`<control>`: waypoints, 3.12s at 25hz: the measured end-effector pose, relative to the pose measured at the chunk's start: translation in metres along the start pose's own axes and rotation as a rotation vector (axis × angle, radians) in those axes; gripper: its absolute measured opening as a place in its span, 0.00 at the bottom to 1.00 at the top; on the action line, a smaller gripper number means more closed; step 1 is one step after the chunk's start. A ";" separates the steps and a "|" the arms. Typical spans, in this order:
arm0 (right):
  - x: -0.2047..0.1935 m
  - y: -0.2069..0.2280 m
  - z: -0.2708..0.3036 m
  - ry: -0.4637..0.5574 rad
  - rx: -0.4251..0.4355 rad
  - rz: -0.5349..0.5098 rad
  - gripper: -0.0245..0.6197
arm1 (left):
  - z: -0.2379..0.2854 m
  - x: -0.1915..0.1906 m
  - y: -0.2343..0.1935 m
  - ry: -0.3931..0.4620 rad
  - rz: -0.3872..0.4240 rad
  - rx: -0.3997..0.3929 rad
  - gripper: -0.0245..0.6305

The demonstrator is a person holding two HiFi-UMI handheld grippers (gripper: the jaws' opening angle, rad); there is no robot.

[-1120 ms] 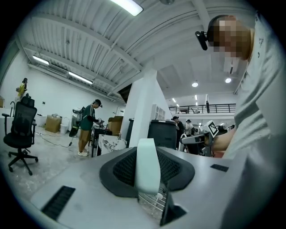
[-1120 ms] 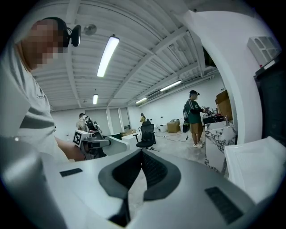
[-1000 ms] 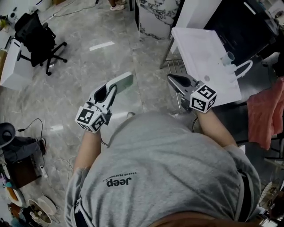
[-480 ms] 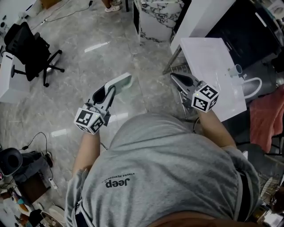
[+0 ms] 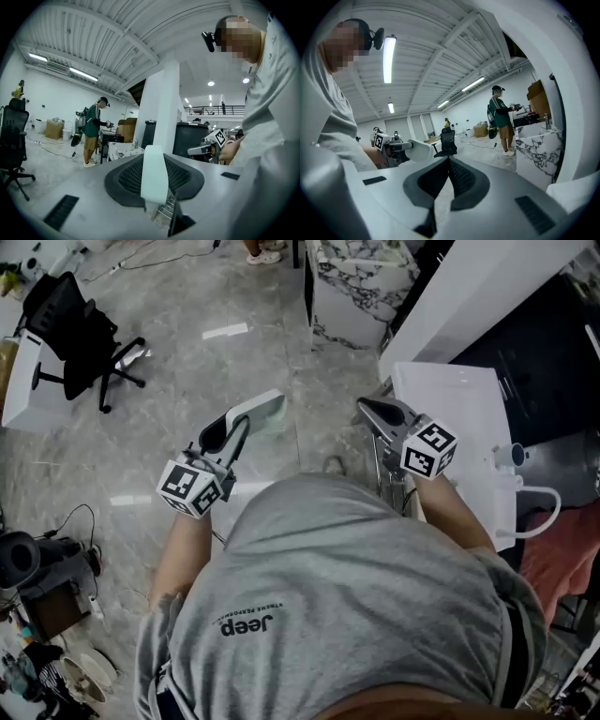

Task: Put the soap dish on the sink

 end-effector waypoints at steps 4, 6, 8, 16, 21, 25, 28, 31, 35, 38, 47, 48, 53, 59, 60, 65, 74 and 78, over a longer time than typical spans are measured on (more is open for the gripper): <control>0.015 0.060 0.003 -0.004 0.088 -0.008 0.12 | 0.057 0.014 0.001 0.012 -0.032 0.067 0.20; 0.018 0.089 0.003 -0.010 0.112 -0.011 0.12 | 0.082 0.021 0.001 0.021 -0.051 0.084 0.20; 0.018 0.117 0.003 -0.004 0.106 0.015 0.12 | 0.103 0.025 0.000 0.009 -0.056 0.091 0.20; 0.017 0.158 0.003 0.015 0.058 0.054 0.12 | 0.158 0.035 -0.022 -0.035 -0.080 0.055 0.20; 0.029 0.166 0.006 0.023 -0.057 0.034 0.12 | 0.198 0.053 -0.043 -0.082 -0.081 -0.087 0.20; 0.029 0.180 -0.015 0.052 -0.217 0.071 0.12 | 0.251 0.054 -0.046 -0.171 -0.078 -0.241 0.20; 0.023 0.191 -0.045 0.067 -0.363 0.100 0.12 | 0.297 0.053 -0.029 -0.233 -0.071 -0.382 0.20; 0.015 0.196 -0.078 0.081 -0.485 0.122 0.12 | 0.338 0.044 -0.003 -0.285 -0.065 -0.500 0.20; 0.003 0.202 -0.123 0.097 -0.606 0.141 0.12 | 0.387 0.026 0.040 -0.353 -0.037 -0.620 0.20; -0.008 0.202 -0.163 0.123 -0.704 0.166 0.12 | 0.424 0.013 0.081 -0.406 -0.021 -0.716 0.20; -0.064 0.208 -0.260 0.131 -0.916 0.235 0.12 | 0.526 -0.056 0.205 -0.590 0.031 -0.905 0.20; -0.069 0.209 -0.268 0.136 -0.927 0.243 0.12 | 0.537 -0.066 0.218 -0.613 0.037 -0.919 0.20; -0.096 0.214 -0.292 0.147 -0.956 0.277 0.12 | 0.588 -0.117 0.281 -0.728 0.064 -0.990 0.20; -0.129 0.216 -0.316 0.140 -0.981 0.330 0.12 | 0.646 -0.183 0.330 -0.871 0.083 -1.010 0.20; -0.135 0.216 -0.320 0.137 -0.987 0.340 0.12 | 0.654 -0.193 0.336 -0.895 0.077 -1.006 0.20; -0.156 0.224 -0.332 0.139 -1.002 0.380 0.12 | 0.693 -0.230 0.363 -0.978 0.097 -1.004 0.20; -0.171 0.267 -0.349 0.089 -1.100 0.310 0.12 | 0.741 -0.271 0.386 -1.096 0.097 -0.992 0.19; -0.170 0.277 -0.352 0.093 -1.094 0.311 0.12 | 0.753 -0.285 0.394 -1.108 0.180 -0.970 0.16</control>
Point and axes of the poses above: the fingertips, and each gripper's own axes: z forward along the fingers, y to its right, x out of its top, the point moved 3 cm from there along -z, backward along the fingers, and after that the axes turned 7 degrees about -z, right-handed, at the moved point
